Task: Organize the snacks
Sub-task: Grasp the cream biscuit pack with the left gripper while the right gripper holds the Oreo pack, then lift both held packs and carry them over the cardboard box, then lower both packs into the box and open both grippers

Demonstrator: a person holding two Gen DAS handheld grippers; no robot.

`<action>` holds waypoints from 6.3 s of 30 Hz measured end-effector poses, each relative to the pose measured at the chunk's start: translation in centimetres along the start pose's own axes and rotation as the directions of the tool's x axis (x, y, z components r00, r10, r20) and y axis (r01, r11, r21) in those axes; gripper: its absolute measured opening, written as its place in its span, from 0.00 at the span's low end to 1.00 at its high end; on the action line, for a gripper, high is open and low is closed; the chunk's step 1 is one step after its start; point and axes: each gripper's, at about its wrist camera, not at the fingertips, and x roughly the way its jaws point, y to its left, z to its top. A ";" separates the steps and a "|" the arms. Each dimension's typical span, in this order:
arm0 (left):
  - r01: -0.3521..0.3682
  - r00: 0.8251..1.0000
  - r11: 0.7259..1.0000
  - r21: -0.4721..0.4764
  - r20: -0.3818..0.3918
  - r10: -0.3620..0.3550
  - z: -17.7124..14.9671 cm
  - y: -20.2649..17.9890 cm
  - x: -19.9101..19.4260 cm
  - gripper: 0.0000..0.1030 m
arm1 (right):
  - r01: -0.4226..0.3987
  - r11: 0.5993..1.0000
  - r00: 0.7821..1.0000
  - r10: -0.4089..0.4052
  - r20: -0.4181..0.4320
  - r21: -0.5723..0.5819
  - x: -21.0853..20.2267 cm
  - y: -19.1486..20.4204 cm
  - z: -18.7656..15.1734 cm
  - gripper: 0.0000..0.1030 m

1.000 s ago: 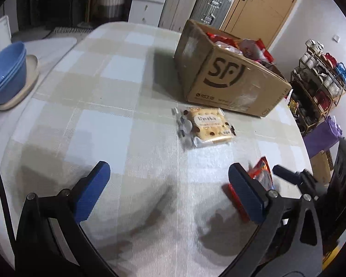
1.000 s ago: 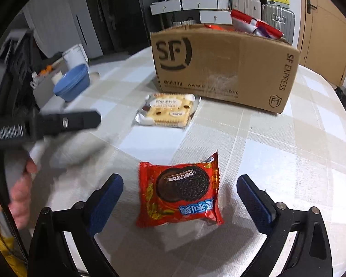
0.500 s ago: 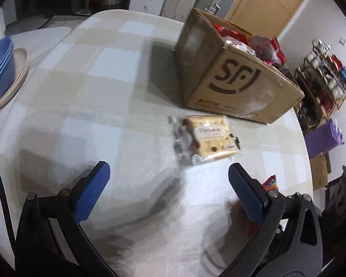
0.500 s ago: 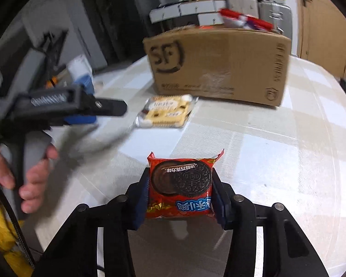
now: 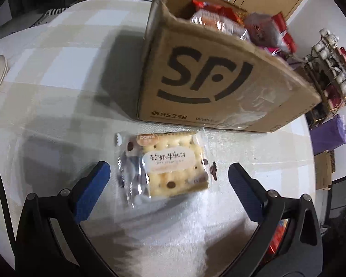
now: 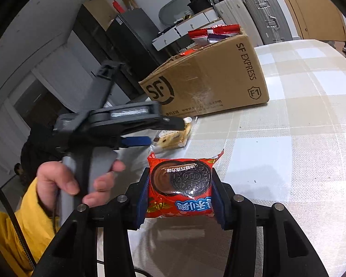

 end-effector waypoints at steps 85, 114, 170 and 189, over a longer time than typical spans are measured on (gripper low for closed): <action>0.214 0.946 0.950 0.226 0.194 -0.259 13.6 -2.3 -13.7 0.57 | 0.198 0.966 0.979 -0.186 0.084 -0.166 0.7 5.5 23.7 0.46; 0.143 0.977 0.917 0.371 0.096 -0.191 13.8 -6.0 -3.5 0.58 | 0.319 0.886 0.940 -0.341 -0.008 -0.337 7.9 0.6 20.3 0.46; 0.185 0.970 0.947 0.262 0.109 -0.220 12.8 -2.3 -8.0 0.76 | 0.389 0.809 0.916 -0.391 0.090 -0.442 8.0 2.3 18.2 0.65; 0.195 0.967 0.949 0.246 0.115 -0.228 12.7 -1.6 -8.6 0.76 | 0.365 0.834 0.931 -0.340 0.136 -0.414 6.6 1.6 17.7 0.82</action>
